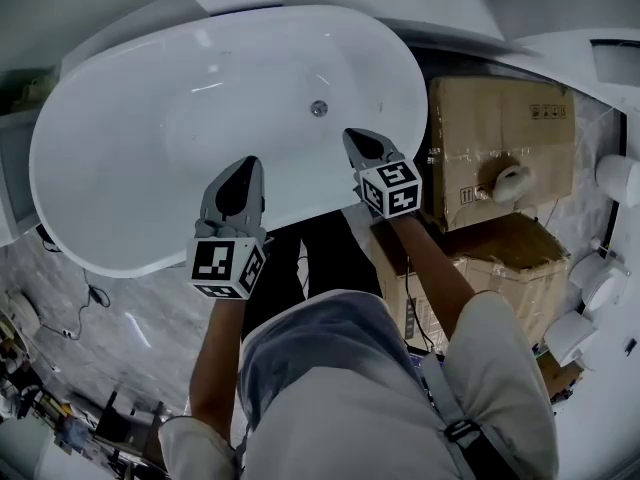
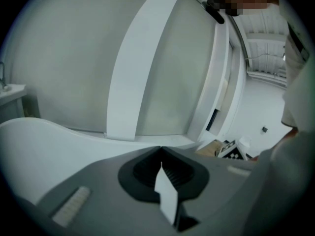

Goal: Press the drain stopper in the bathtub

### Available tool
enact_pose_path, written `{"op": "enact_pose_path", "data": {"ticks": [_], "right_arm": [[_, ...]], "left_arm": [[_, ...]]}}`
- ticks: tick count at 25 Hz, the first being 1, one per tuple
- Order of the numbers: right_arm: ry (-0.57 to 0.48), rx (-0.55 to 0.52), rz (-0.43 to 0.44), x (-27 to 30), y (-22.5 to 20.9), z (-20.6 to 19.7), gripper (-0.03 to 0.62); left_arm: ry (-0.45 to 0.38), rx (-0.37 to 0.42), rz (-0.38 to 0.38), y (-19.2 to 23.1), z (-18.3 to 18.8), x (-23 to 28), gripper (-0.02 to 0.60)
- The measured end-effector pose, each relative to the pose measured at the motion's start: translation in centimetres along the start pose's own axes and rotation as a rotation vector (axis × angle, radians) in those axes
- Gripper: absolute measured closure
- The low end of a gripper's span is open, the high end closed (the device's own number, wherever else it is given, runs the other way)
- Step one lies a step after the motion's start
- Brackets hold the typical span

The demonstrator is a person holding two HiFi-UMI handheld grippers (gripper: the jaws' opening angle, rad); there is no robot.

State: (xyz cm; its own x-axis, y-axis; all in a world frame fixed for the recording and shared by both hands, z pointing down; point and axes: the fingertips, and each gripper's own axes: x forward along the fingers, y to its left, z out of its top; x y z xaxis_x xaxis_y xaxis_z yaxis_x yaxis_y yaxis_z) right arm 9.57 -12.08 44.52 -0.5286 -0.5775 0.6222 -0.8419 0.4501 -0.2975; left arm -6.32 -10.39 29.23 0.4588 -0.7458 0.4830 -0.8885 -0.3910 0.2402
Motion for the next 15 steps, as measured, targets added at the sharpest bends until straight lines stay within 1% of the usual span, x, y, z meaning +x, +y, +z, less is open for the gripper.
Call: {"op": "enact_pose_path", "data": {"ticks": [4,8,12,15], "right_arm": [[-0.003,-0.020,0.025,-2.2,2.0,1.4,0.602],[-0.021,-0.032,0.041,-4.5,3.4,2.9,0.602],[-0.047,-0.032,0.064,-6.8,4.4,4.6,0.600],[-0.056,-0.052,0.066,-8.6,5.2,5.8,0.600]], "left_arm": [[0.002,-0.010,-0.020,-0.8,0.5,-1.5,0.581],[0.002,-0.028,-0.015,-1.6,1.0,-3.1,0.581],[-0.017,-0.029,-0.021,-3.0,2.2,-4.3,0.581],[-0.024,-0.046,-0.038,-4.2,3.4,-5.5,0.581]]}}
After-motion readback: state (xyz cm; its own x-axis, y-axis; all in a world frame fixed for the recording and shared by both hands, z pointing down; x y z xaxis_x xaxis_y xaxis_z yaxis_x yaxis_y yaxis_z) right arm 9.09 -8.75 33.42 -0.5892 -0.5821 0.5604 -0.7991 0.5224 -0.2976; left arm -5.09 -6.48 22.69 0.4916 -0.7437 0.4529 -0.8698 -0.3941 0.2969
